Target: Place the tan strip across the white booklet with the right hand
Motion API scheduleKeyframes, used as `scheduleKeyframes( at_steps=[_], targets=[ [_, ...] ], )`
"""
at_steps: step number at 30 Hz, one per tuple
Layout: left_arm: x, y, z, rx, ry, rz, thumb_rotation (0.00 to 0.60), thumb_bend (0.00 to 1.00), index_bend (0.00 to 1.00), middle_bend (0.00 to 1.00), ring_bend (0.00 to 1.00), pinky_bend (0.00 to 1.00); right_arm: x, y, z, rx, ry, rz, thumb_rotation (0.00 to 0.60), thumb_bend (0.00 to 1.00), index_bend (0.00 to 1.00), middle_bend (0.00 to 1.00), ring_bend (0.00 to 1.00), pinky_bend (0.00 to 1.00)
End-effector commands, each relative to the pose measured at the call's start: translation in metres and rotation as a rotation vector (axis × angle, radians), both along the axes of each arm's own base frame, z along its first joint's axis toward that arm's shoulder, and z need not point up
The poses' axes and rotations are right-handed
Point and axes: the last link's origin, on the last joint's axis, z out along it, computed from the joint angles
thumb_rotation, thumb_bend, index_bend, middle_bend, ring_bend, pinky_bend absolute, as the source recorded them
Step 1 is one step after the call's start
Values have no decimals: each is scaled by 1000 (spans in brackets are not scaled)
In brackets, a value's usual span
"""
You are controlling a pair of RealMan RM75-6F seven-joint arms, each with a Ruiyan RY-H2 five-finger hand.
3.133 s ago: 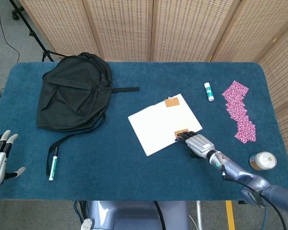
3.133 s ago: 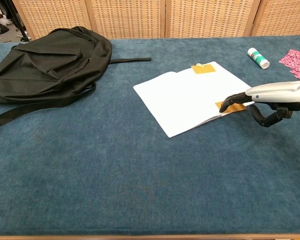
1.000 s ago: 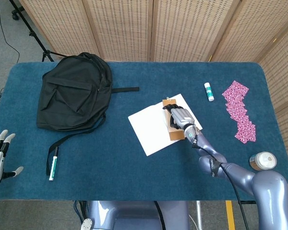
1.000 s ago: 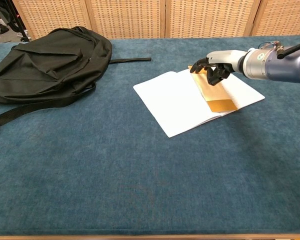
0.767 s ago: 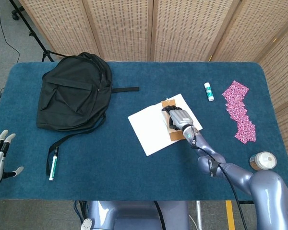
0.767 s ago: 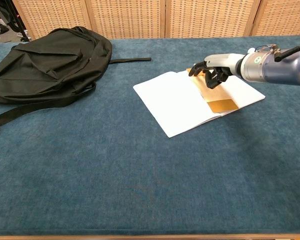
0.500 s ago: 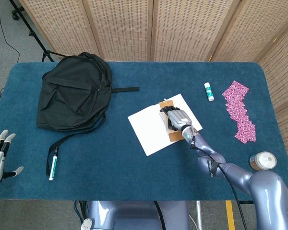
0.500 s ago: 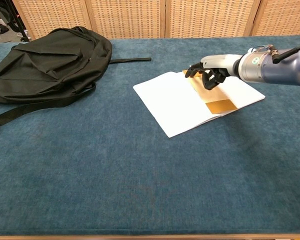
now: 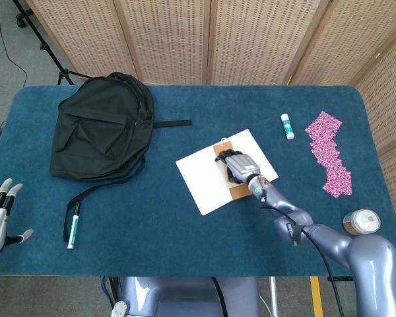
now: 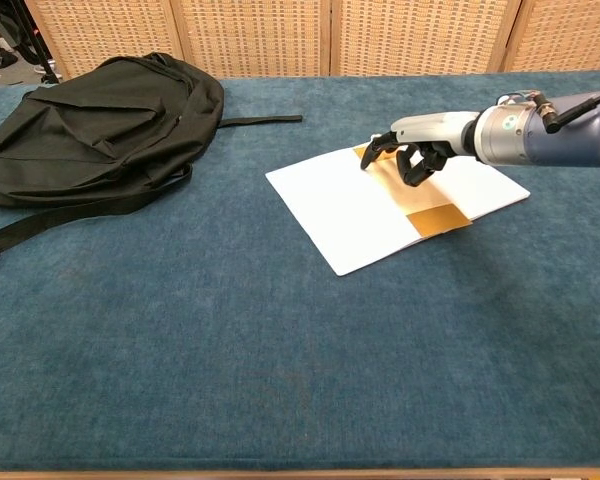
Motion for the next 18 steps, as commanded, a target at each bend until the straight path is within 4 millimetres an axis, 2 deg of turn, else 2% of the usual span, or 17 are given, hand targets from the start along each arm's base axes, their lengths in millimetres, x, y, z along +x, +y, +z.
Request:
scheduleKeyframes(
  at_steps=[1,18],
  targets=[
    [0,0,0,0,-1,1,600,0,0,0,0,0,1,0,-1,3,14,19,600,1000,176,152,0,136],
    [-1,1,0,-1,1,1,600,0,0,0,0,0,-7,-10,9,-24,115,82,600,1000,215,187,11,136]
  ],
)
